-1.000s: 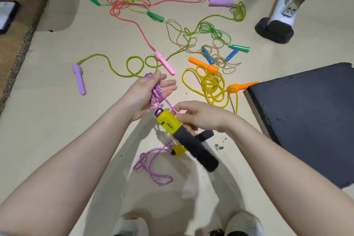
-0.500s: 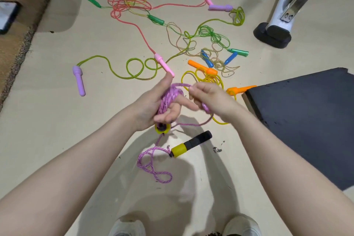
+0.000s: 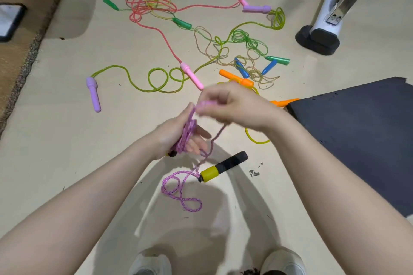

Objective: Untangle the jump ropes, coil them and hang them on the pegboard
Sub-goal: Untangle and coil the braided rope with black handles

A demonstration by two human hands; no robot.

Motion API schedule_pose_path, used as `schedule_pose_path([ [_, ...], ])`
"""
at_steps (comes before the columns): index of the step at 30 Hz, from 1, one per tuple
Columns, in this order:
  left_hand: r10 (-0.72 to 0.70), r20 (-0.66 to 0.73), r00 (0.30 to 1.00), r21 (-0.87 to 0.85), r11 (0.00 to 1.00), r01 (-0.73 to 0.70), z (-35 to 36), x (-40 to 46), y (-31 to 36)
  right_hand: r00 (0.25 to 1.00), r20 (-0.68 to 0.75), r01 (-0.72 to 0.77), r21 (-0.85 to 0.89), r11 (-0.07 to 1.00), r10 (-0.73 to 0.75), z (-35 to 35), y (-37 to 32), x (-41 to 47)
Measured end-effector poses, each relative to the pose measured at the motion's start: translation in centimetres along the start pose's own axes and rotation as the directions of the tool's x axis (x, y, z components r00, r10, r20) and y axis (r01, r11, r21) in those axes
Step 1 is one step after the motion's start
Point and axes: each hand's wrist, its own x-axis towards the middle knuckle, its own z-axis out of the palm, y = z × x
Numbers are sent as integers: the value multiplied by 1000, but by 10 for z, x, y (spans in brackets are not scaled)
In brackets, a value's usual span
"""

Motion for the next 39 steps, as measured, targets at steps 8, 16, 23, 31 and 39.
schedule_pose_path([
  [8,266,176,948,-433,885,-169,2,2,35,952,-128,-293,-125,948,278,26,73,9],
  [16,60,-271,961,-420,891,-174,-9,23,4,814,519,-271,-56,961,260,13,16,-12],
  [23,139,377,916,-137,986,-93,2,-7,29,922,-357,16,428,904,153,-2,24,5],
  [31,287,-48,957,-393,875,-282,-4,-1,41,954,115,-250,-199,948,276,33,42,-9],
  [39,141,-266,953,-178,965,-193,-10,3,19,953,261,-175,52,983,156,5,0,-9],
])
